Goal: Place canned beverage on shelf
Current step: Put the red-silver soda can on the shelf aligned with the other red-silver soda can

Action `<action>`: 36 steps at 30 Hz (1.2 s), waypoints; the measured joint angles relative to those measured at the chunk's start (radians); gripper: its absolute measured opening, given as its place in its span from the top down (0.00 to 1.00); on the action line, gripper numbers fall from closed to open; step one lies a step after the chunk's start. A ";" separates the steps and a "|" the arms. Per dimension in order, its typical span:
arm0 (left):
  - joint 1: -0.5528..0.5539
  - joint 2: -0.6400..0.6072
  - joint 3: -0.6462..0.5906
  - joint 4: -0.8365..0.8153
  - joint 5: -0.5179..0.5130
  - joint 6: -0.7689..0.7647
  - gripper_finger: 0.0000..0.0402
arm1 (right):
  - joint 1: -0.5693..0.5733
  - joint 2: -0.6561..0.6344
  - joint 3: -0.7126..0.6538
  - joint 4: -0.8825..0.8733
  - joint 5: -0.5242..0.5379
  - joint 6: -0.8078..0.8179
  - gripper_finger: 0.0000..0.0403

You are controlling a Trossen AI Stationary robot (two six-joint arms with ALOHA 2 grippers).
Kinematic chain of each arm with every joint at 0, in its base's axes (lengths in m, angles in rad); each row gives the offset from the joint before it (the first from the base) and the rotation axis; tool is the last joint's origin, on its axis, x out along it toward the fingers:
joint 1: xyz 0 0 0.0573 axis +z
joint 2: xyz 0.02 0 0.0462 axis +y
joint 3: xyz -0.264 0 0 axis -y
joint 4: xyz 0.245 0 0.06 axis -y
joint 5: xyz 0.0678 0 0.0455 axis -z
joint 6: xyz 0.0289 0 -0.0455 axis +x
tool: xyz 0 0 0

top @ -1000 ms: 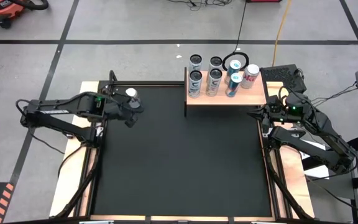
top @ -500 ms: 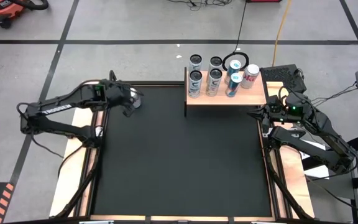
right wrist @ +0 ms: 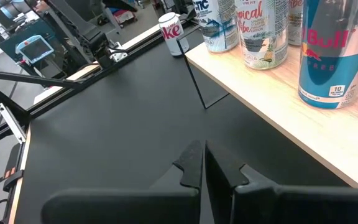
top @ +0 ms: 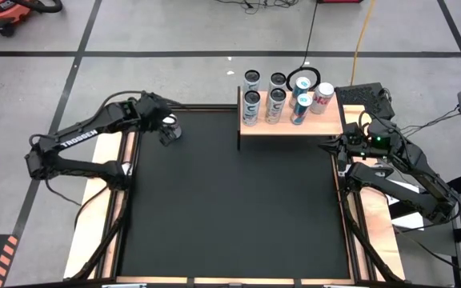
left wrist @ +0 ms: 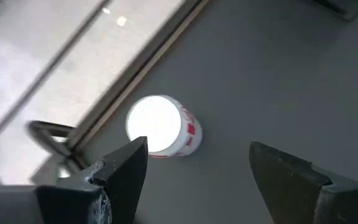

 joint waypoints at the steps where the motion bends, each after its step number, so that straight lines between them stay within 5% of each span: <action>1: 0.022 0.000 -0.013 0.010 0.027 0.011 0.30 | 0.000 0.000 0.000 0.000 0.000 0.000 1.00; 14: 0.198 0.001 -0.077 0.199 0.187 0.091 0.29 | 0.000 0.000 0.000 0.000 0.000 0.000 1.00; 25: 0.320 0.105 -0.076 0.197 0.240 0.165 0.08 | 0.000 0.000 0.000 0.000 0.000 0.000 1.00; 36: 0.359 0.213 -0.076 0.175 0.339 0.162 0.07 | 0.000 0.000 0.000 0.000 0.000 0.000 1.00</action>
